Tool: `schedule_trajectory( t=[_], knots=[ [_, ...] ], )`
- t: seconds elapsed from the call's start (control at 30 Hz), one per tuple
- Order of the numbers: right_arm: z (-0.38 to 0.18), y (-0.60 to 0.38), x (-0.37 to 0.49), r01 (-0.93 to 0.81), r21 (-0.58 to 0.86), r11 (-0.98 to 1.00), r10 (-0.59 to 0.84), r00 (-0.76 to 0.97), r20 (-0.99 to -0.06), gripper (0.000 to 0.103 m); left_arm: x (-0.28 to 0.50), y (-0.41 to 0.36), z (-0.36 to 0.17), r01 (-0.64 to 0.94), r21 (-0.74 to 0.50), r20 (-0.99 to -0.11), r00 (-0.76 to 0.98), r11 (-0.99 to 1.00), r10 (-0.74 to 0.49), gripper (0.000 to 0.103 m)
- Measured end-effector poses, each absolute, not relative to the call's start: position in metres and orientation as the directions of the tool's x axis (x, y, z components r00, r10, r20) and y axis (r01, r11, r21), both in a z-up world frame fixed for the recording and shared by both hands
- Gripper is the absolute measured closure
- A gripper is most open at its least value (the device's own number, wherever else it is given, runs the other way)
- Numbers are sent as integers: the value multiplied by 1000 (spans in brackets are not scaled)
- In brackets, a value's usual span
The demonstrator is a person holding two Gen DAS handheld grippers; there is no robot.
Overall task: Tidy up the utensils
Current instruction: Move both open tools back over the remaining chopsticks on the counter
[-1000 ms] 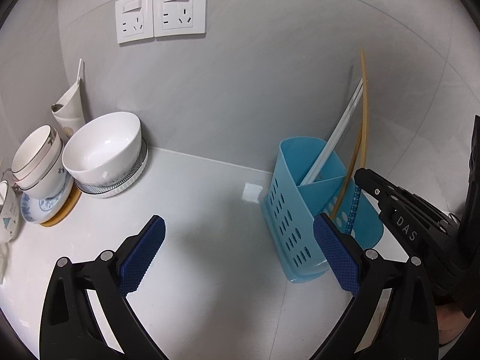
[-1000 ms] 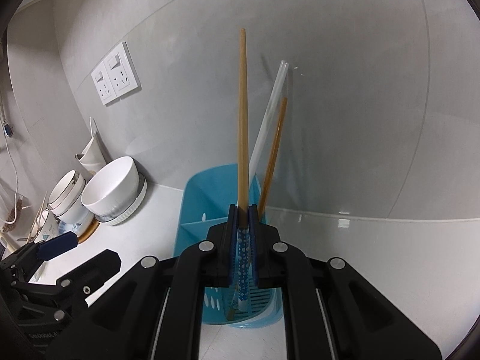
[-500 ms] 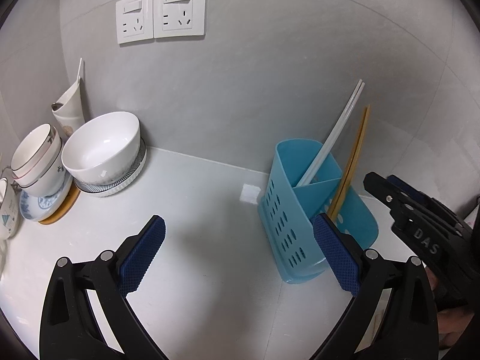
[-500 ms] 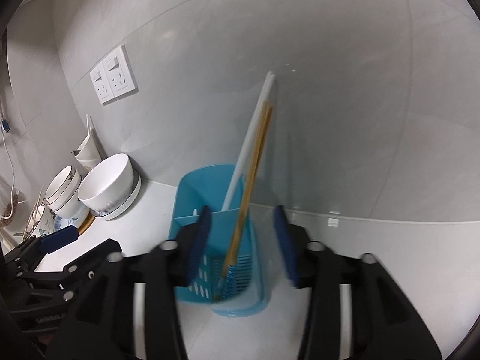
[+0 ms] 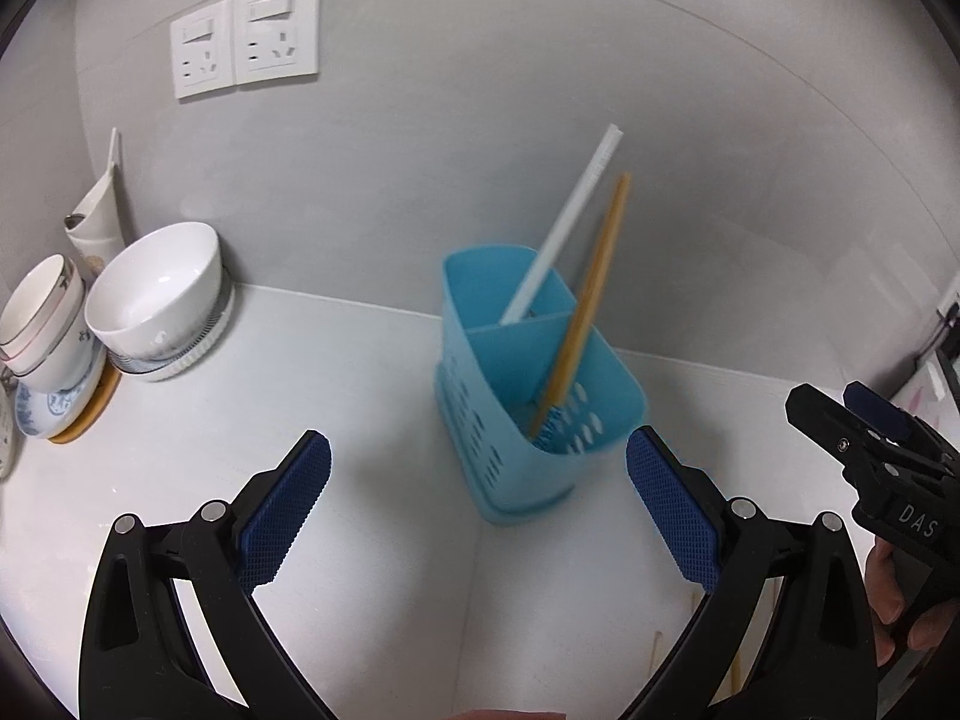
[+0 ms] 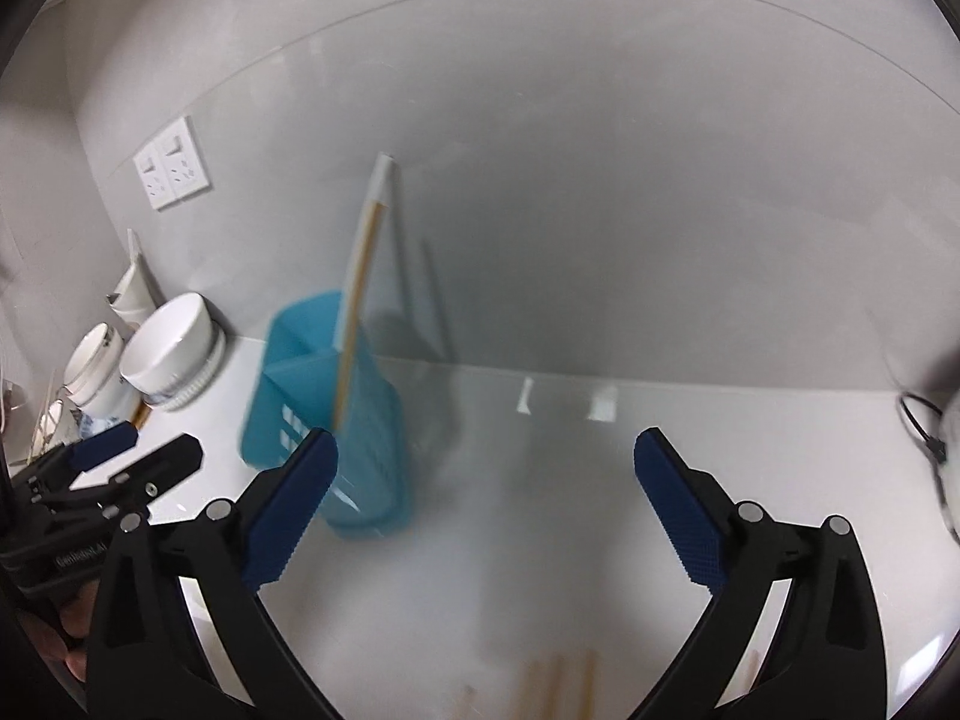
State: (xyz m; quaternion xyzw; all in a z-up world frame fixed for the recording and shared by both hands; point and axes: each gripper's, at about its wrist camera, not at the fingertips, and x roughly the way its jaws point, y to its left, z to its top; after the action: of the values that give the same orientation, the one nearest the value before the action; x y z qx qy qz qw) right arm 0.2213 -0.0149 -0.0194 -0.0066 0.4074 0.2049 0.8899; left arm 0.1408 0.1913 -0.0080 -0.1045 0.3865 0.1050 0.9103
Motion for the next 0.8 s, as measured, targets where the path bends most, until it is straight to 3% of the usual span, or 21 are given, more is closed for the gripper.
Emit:
schedule_trajectory(
  t=[0.4,0.8],
  knots=[
    [-52,-112,182,-245,91,965,211,527,-823,8,128,128,-25,-160,-116,-787,617,980,7,6],
    [-91,-188,141,-124,34,992,82,413,-907,8,105,81,-83,-86,-108,-883,466,990,-56,6]
  ],
)
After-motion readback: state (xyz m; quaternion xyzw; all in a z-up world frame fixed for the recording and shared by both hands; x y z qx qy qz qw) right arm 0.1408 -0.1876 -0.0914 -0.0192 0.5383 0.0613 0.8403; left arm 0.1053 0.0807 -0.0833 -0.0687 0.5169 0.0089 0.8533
